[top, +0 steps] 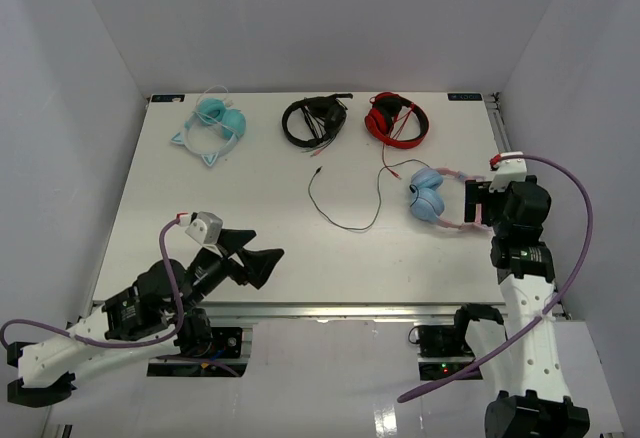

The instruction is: Wrap the headphones

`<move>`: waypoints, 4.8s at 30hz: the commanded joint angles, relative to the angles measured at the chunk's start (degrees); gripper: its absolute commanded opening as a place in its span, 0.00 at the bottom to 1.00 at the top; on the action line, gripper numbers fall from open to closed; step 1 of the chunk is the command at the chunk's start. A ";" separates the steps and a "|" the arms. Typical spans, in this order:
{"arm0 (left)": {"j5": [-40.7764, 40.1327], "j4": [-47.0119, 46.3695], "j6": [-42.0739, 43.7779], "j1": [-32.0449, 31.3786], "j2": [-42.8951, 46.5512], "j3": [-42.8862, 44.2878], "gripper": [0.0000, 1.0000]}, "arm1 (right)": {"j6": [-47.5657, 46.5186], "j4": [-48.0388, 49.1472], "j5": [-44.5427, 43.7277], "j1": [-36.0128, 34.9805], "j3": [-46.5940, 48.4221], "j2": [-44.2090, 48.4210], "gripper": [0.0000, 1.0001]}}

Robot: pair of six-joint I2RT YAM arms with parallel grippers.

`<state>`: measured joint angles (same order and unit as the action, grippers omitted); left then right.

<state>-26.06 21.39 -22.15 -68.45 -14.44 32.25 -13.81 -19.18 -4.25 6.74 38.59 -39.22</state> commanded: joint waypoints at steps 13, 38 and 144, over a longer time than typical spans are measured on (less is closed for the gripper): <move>1.24 -0.73 0.86 -0.37 -1.30 -0.35 0.98 | -4.09 -3.09 22.11 9.70 18.51 -42.54 0.87; 5.56 -17.48 0.42 -3.71 -5.86 -14.32 0.98 | -3.25 1.45 21.65 9.54 20.22 -59.58 0.08; 19.72 18.46 39.01 8.71 -62.36 53.32 0.00 | -11.86 -1.16 31.85 -22.39 16.57 -14.49 0.08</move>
<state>-8.59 41.33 16.43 -61.42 -81.61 86.91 -27.82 -23.27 21.54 -15.68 54.79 -56.35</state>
